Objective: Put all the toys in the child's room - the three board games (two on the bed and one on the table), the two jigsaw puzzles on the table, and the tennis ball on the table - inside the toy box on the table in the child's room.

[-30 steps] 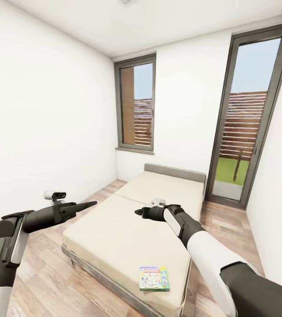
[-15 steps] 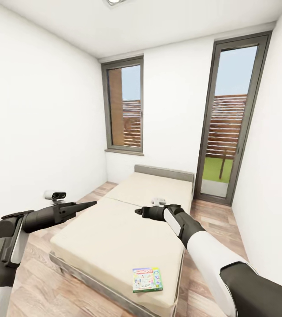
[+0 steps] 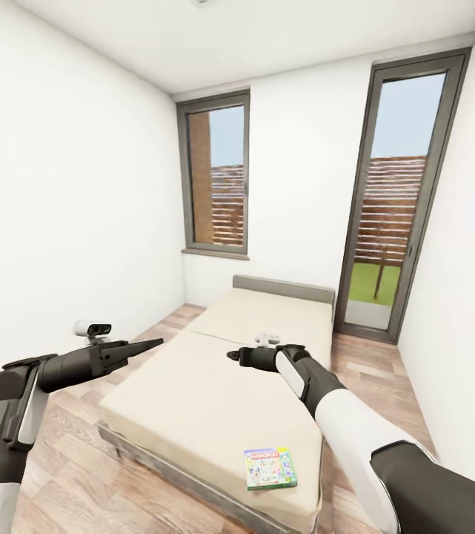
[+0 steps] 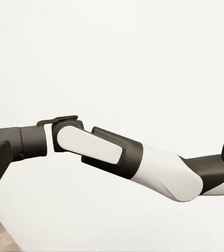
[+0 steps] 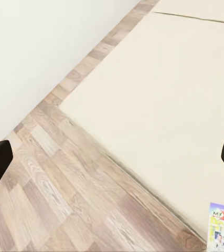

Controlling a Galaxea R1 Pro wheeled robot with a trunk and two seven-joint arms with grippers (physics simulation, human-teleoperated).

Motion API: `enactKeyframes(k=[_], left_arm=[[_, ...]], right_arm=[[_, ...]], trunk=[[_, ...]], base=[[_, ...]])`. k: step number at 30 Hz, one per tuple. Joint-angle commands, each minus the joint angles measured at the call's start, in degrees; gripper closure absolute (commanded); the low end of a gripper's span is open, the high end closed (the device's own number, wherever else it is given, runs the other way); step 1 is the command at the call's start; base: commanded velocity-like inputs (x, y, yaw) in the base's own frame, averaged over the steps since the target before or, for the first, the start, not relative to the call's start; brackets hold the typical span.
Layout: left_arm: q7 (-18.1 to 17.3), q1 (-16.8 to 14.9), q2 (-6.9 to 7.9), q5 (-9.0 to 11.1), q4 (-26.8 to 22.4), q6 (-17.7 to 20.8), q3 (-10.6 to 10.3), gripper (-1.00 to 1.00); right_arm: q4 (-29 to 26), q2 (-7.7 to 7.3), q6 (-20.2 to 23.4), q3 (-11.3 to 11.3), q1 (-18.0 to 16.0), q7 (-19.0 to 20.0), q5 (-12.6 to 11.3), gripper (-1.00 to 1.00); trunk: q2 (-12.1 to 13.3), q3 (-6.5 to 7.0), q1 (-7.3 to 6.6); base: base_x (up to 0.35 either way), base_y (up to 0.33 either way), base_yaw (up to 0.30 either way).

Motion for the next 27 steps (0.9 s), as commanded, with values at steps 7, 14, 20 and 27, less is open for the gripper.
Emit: enactKeyframes(k=[7, 14, 20, 27], left_arm=[[-0.23, 0.00, 0.02, 0.00, 0.02, 0.61, 0.00, -1.00], [-0.23, 0.00, 0.00, -0.04, 0.02, 0.61, 0.00, -1.00], [-0.23, 0.00, -0.02, -0.07, 0.02, 0.61, 0.00, -1.00], [-0.23, 0.00, 0.01, -0.06, 0.02, 0.61, 0.00, -1.00]], right_arm=[[-0.03, 0.00, 0.29, 0.15, -0.03, 0.04, 0.01, -1.00], [-0.03, 0.00, 0.33, 0.17, -0.03, 0.04, 0.01, -1.00], [0.00, 0.00, 0.30, 0.16, -0.03, 0.04, 0.01, -1.00], [0.05, 0.00, 0.24, 0.14, -0.03, 0.04, 0.01, -1.00]], trunk=[[-0.05, -0.66, 0.02], [-0.05, -1.29, 0.02], [-0.05, -1.83, 0.02], [-0.05, -2.36, 0.02]], base=[[0.000, 0.139, 0.000], [0.000, 0.017, -0.029], [0.000, 0.002, -0.076], [0.000, 0.000, -0.153]])
